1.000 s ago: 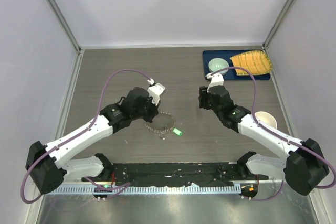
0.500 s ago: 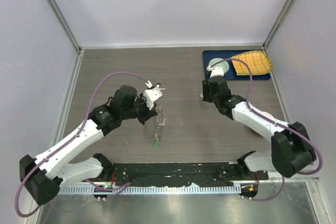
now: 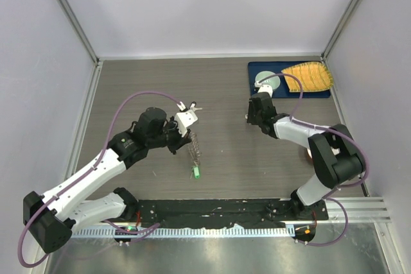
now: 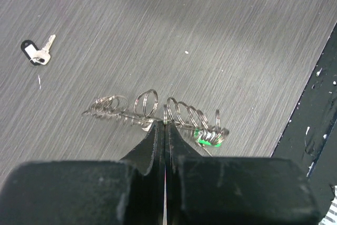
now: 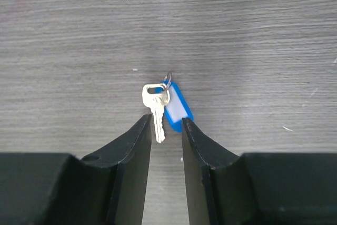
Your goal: Put the keys on the keyring
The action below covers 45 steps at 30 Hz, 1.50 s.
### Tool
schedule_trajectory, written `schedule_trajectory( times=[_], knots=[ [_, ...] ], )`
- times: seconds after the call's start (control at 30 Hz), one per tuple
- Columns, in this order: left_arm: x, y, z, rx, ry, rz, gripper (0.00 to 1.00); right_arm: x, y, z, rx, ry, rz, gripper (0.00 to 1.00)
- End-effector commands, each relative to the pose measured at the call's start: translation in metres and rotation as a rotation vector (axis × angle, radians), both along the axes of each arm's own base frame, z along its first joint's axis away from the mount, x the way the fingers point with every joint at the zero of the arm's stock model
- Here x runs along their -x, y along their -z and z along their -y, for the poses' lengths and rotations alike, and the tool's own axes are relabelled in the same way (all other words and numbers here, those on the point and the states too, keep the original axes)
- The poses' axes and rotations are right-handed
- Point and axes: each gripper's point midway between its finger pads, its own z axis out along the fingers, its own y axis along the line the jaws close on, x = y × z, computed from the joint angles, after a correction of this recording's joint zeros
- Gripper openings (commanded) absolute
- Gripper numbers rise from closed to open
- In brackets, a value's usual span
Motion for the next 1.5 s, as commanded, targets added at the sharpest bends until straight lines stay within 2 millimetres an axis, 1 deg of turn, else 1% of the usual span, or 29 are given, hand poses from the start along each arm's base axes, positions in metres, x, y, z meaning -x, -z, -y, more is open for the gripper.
schedule_trajectory(
  times=[0.0,0.03,0.1,0.13,0.23,0.37,0.43,0.47,0.6,0.8,0.9,1.0,1.03,1.13,1.17,1.2,1.23,1.27,1.3,1.33,1.37,1.4,1.43,1.47],
  knots=[
    [-0.012,-0.026,0.006,0.073,-0.022,0.081,0.00,-0.040,-0.025,-0.010,-0.110,0.110,0.129,0.34],
    [-0.012,-0.025,0.006,0.073,-0.025,0.081,0.00,-0.042,-0.020,-0.010,-0.115,0.129,0.130,0.34],
    [-0.012,-0.027,0.006,0.079,-0.026,0.082,0.00,-0.047,-0.019,-0.006,-0.124,0.171,0.141,0.33],
    [-0.011,-0.026,0.006,0.078,-0.026,0.081,0.00,-0.048,-0.013,-0.005,-0.126,0.181,0.133,0.33],
    [-0.011,-0.027,0.005,0.081,-0.028,0.082,0.00,-0.053,-0.014,-0.004,-0.140,0.206,0.144,0.32],
    [-0.011,-0.028,0.005,0.083,-0.028,0.084,0.00,-0.057,-0.009,0.001,-0.132,0.230,0.129,0.31],
    [-0.011,-0.028,0.005,0.082,-0.030,0.085,0.00,-0.058,-0.007,0.000,-0.139,0.224,0.122,0.30],
    [-0.011,-0.028,0.005,0.083,-0.031,0.086,0.00,-0.059,-0.002,0.000,-0.139,0.225,0.112,0.30],
    [-0.011,-0.028,0.005,0.082,-0.030,0.083,0.00,-0.059,0.005,-0.002,-0.148,0.225,0.093,0.28],
    [-0.011,-0.028,0.005,0.082,-0.031,0.086,0.00,-0.056,0.012,-0.004,-0.149,0.219,0.063,0.26],
    [-0.011,-0.028,0.004,0.082,-0.031,0.085,0.00,-0.056,0.015,-0.005,-0.152,0.213,0.056,0.23],
    [-0.011,-0.029,0.005,0.083,-0.031,0.083,0.00,-0.054,0.017,-0.007,-0.160,0.199,0.043,0.16],
    [-0.010,-0.028,0.004,0.082,-0.030,0.083,0.00,-0.054,0.016,-0.008,-0.161,0.193,0.045,0.10],
    [-0.010,-0.029,0.004,0.084,-0.025,0.089,0.00,-0.050,0.012,-0.009,-0.151,0.163,0.045,0.01],
    [-0.008,-0.031,0.004,0.087,-0.018,0.094,0.00,-0.050,0.004,-0.009,-0.153,0.152,0.060,0.01],
    [-0.007,-0.031,0.005,0.090,-0.010,0.094,0.00,-0.045,0.005,-0.011,-0.148,0.118,0.055,0.01],
    [-0.006,-0.032,0.005,0.091,0.000,0.102,0.00,-0.044,-0.001,-0.012,-0.153,0.100,0.067,0.01],
    [-0.005,-0.031,0.005,0.089,0.010,0.105,0.00,-0.042,-0.013,-0.015,-0.166,0.076,0.094,0.01],
    [-0.003,-0.032,0.006,0.095,0.022,0.113,0.00,-0.037,-0.016,-0.016,-0.162,0.034,0.109,0.01],
    [-0.001,-0.032,0.006,0.094,0.040,0.121,0.00,-0.033,-0.021,-0.024,-0.183,-0.014,0.114,0.01],
    [0.001,-0.031,0.007,0.094,0.059,0.128,0.00,-0.029,-0.038,-0.027,-0.205,-0.049,0.152,0.01],
    [0.003,-0.033,0.008,0.099,0.075,0.137,0.00,-0.023,-0.041,-0.030,-0.213,-0.085,0.164,0.01],
    [0.007,-0.033,0.010,0.108,0.101,0.137,0.00,-0.017,-0.048,-0.038,-0.218,-0.160,0.178,0.01],
    [0.009,-0.033,0.010,0.103,0.123,0.152,0.00,-0.012,-0.057,-0.041,-0.225,-0.195,0.200,0.01]
  ],
)
